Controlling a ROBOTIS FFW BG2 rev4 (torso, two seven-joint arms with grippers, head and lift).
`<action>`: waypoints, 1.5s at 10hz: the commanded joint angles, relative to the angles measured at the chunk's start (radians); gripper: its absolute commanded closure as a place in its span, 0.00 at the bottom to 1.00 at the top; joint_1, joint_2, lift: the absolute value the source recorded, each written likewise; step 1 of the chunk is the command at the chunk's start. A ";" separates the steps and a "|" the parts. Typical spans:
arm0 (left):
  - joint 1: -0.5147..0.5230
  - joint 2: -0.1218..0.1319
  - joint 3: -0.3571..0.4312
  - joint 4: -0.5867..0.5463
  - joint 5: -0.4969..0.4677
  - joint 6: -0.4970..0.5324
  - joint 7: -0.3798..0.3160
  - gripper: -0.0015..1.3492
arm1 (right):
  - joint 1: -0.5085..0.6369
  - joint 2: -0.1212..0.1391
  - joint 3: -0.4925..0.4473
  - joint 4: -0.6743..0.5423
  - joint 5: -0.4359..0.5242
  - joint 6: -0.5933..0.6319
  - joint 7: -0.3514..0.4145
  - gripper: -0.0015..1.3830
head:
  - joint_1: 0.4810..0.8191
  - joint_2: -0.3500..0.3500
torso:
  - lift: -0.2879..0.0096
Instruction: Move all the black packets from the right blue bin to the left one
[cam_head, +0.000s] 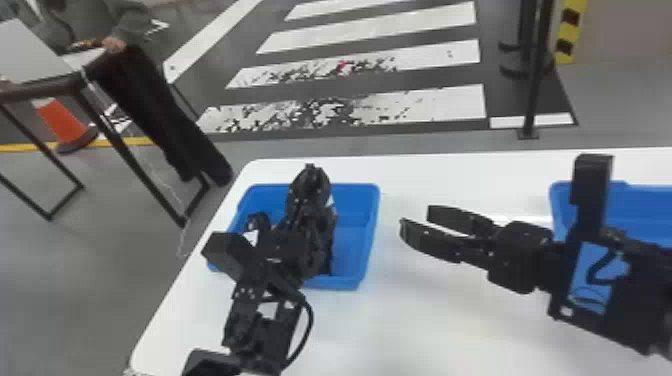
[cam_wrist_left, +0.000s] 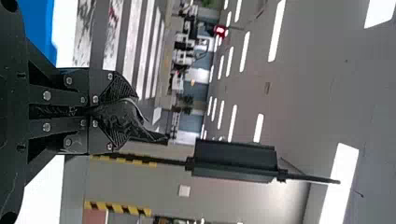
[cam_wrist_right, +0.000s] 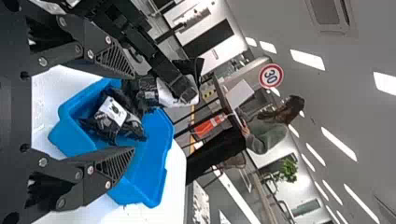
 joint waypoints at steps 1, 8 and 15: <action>-0.106 -0.002 0.042 0.179 -0.083 -0.105 0.026 0.90 | 0.030 0.001 -0.058 -0.006 0.012 0.000 0.001 0.13 | 0.63 1.00 | 0.40; -0.118 0.024 -0.155 0.238 0.135 -0.383 0.106 0.18 | 0.182 0.035 -0.352 -0.048 0.254 -0.147 0.013 0.14 | 0.63 0.85 | 0.40; 0.296 -0.045 -0.038 -0.246 -0.096 -0.019 0.081 0.18 | 0.632 0.130 -0.535 -0.472 0.441 -0.329 -0.189 0.14 | 0.63 0.62 | 0.40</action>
